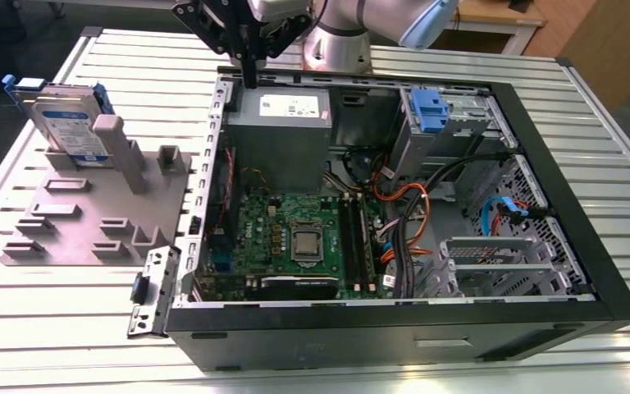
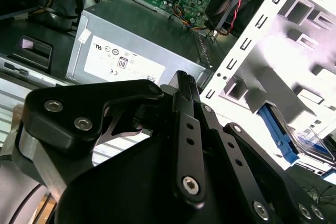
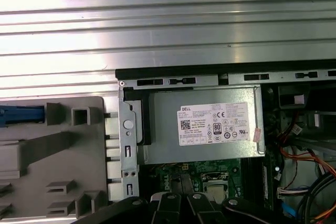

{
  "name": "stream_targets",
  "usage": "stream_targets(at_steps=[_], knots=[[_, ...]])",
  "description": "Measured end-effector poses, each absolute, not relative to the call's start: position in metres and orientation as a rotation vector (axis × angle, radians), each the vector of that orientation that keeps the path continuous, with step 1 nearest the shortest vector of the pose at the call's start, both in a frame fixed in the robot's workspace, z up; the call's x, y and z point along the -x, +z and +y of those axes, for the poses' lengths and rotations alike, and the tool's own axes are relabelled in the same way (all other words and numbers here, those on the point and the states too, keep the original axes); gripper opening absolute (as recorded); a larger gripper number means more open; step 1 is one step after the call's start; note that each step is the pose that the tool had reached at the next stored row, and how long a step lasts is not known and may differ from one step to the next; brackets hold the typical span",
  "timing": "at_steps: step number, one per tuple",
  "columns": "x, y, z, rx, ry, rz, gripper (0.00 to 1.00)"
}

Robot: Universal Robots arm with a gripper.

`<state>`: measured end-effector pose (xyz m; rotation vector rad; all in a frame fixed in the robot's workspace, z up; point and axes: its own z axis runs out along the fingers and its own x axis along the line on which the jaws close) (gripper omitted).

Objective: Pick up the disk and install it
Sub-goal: 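Reach for the disk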

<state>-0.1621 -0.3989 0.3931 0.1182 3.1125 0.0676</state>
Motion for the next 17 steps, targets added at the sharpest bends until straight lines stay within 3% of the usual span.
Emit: stream_targets(at_steps=[17], knots=[[0.1667, 0.3929, -0.3989, -0.118, 0.068, 3.112, 0.11]])
